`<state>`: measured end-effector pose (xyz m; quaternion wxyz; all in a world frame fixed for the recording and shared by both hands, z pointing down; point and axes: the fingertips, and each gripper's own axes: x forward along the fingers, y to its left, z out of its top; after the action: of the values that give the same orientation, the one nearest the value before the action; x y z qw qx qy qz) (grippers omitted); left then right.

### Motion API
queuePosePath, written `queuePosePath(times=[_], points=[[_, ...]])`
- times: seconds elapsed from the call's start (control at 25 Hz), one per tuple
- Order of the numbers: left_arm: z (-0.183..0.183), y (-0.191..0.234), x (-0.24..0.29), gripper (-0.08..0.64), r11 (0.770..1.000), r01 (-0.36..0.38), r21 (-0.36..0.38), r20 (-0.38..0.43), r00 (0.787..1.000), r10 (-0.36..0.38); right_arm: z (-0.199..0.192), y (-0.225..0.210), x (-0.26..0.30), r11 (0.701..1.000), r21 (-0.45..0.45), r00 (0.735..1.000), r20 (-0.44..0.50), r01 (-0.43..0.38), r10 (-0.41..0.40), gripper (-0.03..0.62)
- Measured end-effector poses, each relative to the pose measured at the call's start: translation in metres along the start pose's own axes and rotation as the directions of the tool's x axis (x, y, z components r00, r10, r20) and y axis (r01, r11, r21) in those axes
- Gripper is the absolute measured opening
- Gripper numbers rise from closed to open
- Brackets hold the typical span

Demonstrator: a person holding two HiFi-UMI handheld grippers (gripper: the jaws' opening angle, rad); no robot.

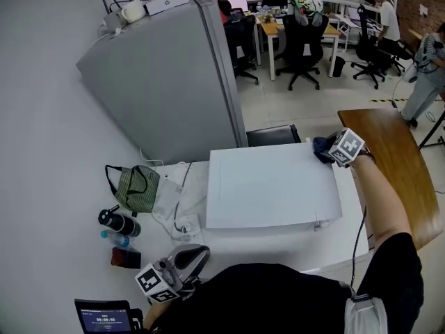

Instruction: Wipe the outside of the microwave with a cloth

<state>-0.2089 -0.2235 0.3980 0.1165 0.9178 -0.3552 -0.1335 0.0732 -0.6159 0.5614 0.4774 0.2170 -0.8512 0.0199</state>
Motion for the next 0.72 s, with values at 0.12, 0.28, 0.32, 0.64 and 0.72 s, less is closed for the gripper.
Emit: queuePosePath(times=[0.12, 0.28, 0.32, 0.64, 0.72], points=[[0.006, 0.006, -0.032, 0.005, 1.000, 0.022, -0.001, 0.001, 1.000, -0.022, 0.016, 0.008, -0.002, 0.995, -0.023, 0.994, -0.036, 0.099, -0.100, 0.130], [0.015, 0.019, -0.090, 0.005, 1.000, 0.018, 0.010, 0.023, 1.000, -0.018, 0.185, 0.133, 0.025, 0.984, -0.180, 0.977, 0.208, -0.010, 0.048, 0.130], [0.017, 0.022, -0.103, 0.005, 1.000, 0.017, 0.005, 0.035, 0.999, -0.018, 0.228, 0.172, 0.041, 0.968, -0.250, 0.967, 0.237, -0.033, 0.094, 0.130], [0.013, 0.016, -0.139, 0.005, 1.000, -0.017, -0.002, 0.026, 1.000, 0.017, 0.293, 0.280, 0.138, 0.945, -0.288, 0.979, 0.083, -0.156, 0.187, 0.132], [0.012, 0.009, -0.126, 0.005, 1.000, -0.029, 0.003, 0.029, 0.999, 0.029, 0.268, 0.273, 0.119, 0.942, -0.263, 0.969, 0.081, -0.207, 0.235, 0.130]])
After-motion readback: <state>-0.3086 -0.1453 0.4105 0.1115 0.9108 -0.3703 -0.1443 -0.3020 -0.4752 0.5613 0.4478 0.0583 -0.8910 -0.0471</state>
